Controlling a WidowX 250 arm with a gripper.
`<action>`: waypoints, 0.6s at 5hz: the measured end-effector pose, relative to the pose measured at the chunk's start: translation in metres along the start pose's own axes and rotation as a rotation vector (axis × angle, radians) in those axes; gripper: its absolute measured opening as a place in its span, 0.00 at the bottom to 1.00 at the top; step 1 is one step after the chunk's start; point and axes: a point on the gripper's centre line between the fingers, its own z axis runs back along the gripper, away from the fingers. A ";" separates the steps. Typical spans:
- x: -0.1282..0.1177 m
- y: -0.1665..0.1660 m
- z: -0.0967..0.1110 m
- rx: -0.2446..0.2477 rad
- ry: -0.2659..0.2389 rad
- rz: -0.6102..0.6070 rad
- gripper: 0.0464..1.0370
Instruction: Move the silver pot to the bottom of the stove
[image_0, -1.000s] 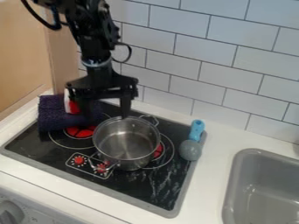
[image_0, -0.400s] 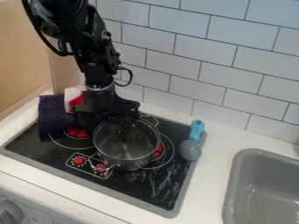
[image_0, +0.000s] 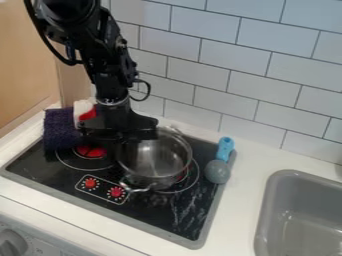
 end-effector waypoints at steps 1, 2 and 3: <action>-0.001 -0.001 0.000 -0.004 0.006 -0.006 0.06; -0.001 0.001 0.000 0.008 0.009 -0.001 0.03; -0.001 0.003 0.001 0.017 0.005 0.002 0.02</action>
